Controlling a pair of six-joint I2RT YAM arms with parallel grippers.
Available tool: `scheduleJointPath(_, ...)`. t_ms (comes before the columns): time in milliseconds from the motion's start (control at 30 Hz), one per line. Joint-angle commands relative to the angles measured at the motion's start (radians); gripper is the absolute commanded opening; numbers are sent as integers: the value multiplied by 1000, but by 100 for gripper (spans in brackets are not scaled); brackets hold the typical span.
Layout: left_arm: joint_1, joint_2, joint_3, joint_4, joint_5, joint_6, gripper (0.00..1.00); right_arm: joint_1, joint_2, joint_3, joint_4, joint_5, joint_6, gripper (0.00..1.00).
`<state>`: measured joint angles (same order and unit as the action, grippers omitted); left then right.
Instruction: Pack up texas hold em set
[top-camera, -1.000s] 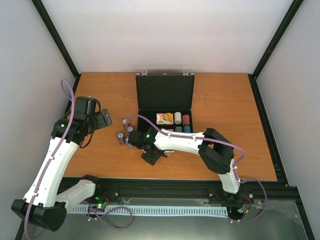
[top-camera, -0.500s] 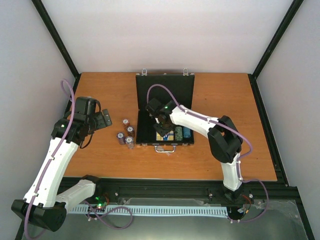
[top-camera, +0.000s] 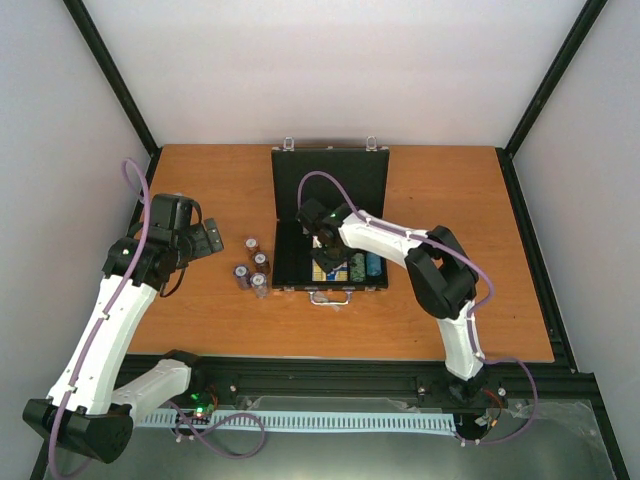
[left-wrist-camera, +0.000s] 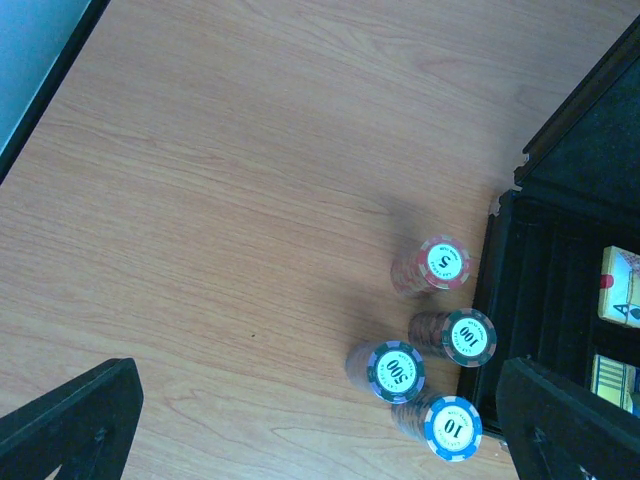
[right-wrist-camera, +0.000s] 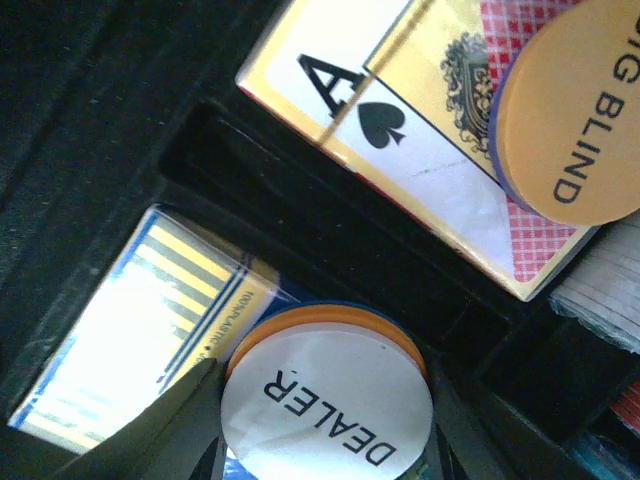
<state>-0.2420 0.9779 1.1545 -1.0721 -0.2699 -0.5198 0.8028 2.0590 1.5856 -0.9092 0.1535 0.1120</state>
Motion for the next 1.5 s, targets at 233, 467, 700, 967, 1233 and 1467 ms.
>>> scheduleJointPath(233, 3, 4, -7, 9, -20, 11, 100, -22, 12, -82, 45, -29, 6, 29)
scheduleJointPath(467, 3, 4, -4, 8, -25, 12, 100, -22, -8, -101, 38, -43, 30, 30)
scheduleJointPath(700, 3, 7, -4, 14, -16, 10, 100, -22, -48, -119, 36, -44, 55, 30)
scheduleJointPath(967, 3, 8, -3, 15, -16, 13, 100, -20, -50, -116, 30, -62, 58, 30)
scheduleJointPath(1233, 3, 11, -4, 17, -17, 13, 100, -6, -52, -129, 35, -84, 74, 30)
scheduleJointPath(1467, 3, 12, -12, 20, -17, 12, 100, 15, -50, -142, 41, -91, 90, 30)
